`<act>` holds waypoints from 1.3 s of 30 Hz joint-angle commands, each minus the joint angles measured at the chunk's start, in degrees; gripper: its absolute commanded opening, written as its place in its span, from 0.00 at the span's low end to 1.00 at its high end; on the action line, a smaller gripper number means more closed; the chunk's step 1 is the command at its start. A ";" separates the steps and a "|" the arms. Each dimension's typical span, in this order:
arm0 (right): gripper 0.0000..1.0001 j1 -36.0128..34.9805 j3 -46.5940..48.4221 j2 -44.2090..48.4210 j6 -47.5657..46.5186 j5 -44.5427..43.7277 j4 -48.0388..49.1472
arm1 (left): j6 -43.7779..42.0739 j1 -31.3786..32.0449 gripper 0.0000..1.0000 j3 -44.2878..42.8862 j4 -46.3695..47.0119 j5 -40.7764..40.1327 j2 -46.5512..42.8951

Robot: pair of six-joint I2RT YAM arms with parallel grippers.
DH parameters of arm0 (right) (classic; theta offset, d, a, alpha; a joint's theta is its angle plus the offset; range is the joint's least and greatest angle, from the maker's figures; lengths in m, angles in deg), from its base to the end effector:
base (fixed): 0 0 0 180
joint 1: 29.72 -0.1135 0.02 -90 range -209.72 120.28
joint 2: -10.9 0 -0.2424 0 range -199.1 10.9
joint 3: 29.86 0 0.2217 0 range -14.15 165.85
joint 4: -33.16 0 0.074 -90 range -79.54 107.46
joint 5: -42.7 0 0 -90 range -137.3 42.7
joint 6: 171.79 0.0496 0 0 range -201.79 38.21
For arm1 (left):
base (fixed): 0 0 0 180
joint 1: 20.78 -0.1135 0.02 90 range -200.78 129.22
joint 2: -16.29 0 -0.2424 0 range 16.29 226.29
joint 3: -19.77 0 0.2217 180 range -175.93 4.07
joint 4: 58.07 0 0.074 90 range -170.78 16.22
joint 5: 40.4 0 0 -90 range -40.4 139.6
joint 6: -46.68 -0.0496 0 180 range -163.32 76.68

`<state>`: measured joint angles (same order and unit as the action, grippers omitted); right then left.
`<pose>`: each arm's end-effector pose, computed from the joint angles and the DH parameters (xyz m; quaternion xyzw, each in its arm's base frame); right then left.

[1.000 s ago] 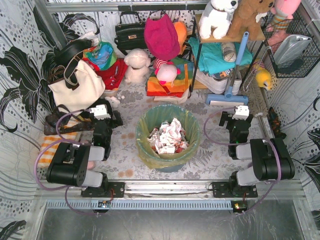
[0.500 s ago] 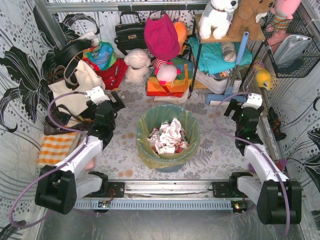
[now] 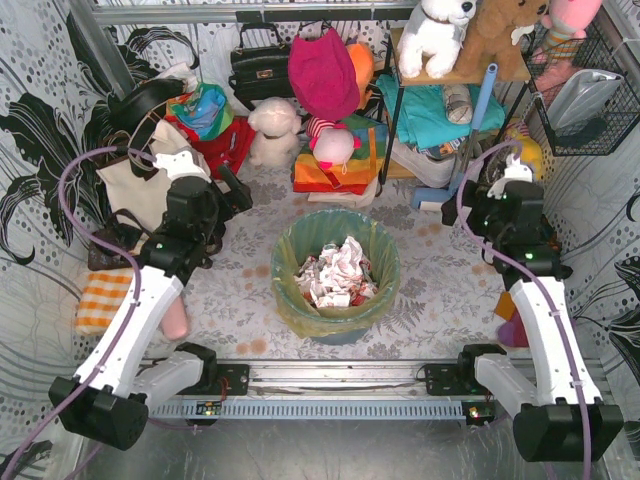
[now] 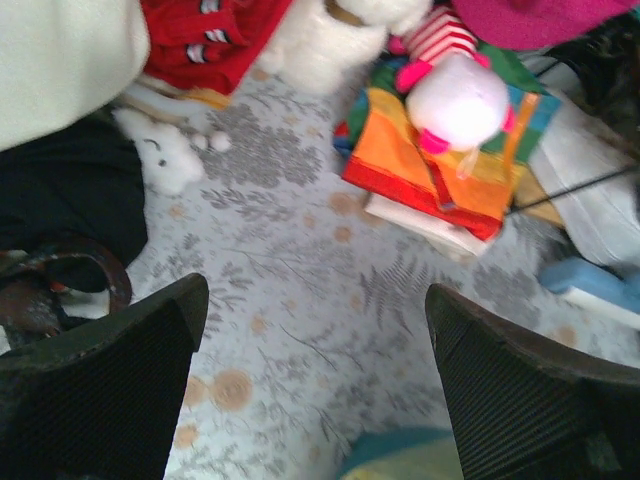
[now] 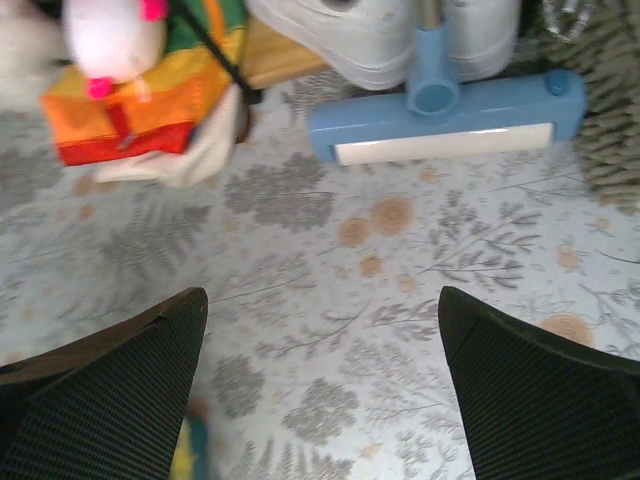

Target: Tie the trash bag

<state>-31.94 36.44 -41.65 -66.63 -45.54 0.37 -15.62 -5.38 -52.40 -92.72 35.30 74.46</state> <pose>0.2046 0.0095 0.3183 0.0829 0.8100 0.1000 0.5718 0.2168 -0.0470 0.3300 -0.1578 0.8037 -0.1121 0.5626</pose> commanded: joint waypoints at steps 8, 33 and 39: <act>0.84 0.12 24.27 -6.87 4.60 28.11 -26.95 | 11.83 4.49 0.98 -11.60 -24.44 15.95 -2.29; 0.48 -23.93 34.14 -18.60 3.16 22.58 -34.71 | 12.39 13.93 0.62 -14.01 -38.36 32.21 -4.97; 0.41 -25.06 34.46 -20.12 2.95 22.85 -34.75 | 11.58 14.03 0.44 -14.37 -38.83 33.14 -3.71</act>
<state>-56.13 69.09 -60.73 -63.16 -22.88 -33.39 -2.94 8.35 -66.19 -131.36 66.64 70.41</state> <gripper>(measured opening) 0.434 0.468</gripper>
